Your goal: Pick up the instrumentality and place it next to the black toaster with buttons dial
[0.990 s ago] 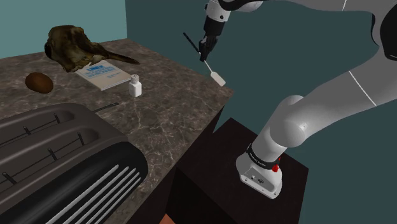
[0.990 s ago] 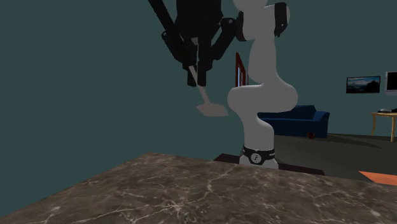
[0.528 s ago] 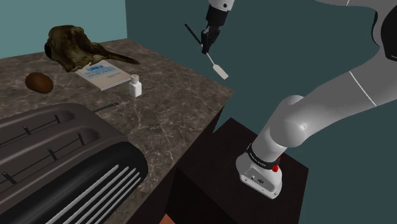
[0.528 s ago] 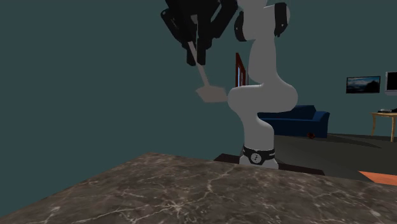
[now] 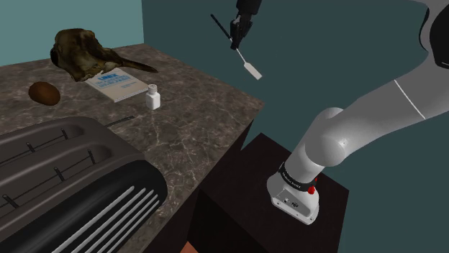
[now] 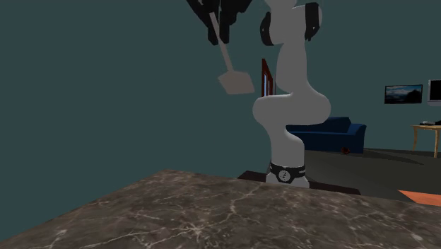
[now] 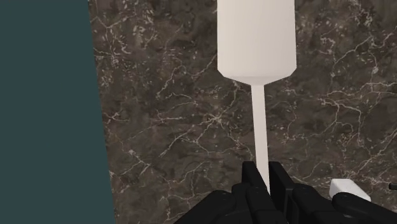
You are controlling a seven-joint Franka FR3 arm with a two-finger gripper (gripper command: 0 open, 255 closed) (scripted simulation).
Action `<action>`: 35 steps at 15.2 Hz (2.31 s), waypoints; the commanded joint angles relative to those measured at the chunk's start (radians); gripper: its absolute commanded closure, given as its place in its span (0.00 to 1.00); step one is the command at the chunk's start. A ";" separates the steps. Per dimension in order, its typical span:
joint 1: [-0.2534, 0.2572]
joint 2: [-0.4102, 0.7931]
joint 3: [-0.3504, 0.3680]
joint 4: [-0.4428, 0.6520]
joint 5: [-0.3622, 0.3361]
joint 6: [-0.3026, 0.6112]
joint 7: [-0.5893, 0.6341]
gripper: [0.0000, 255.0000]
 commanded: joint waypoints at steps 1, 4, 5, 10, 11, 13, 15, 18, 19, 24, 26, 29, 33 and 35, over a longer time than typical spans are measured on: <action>0.001 0.006 0.000 0.032 0.001 -0.027 -0.001 1.00; 0.001 0.014 0.001 0.080 0.002 -0.066 -0.001 1.00; 0.002 0.017 0.001 0.096 0.003 -0.079 -0.002 1.00; 0.010 0.019 0.020 0.149 0.009 -0.131 0.022 1.00; 0.017 0.009 0.038 0.140 0.014 -0.132 0.046 1.00; 0.032 -0.008 0.075 0.124 0.026 -0.134 0.095 1.00; 0.047 -0.022 0.111 0.112 0.038 -0.136 0.144 1.00; 0.070 -0.033 0.167 0.104 0.059 -0.139 0.217 1.00; 0.077 -0.035 0.186 0.103 0.066 -0.139 0.241 1.00; 0.114 -0.027 0.280 0.115 0.100 -0.140 0.365 1.00; 0.128 -0.016 0.318 0.128 0.112 -0.140 0.414 1.00; 0.148 0.008 0.376 0.155 0.127 -0.139 0.490 1.00; 0.173 0.057 0.455 0.207 0.138 -0.138 0.593 1.00; 0.184 0.088 0.496 0.240 0.139 -0.138 0.647 1.00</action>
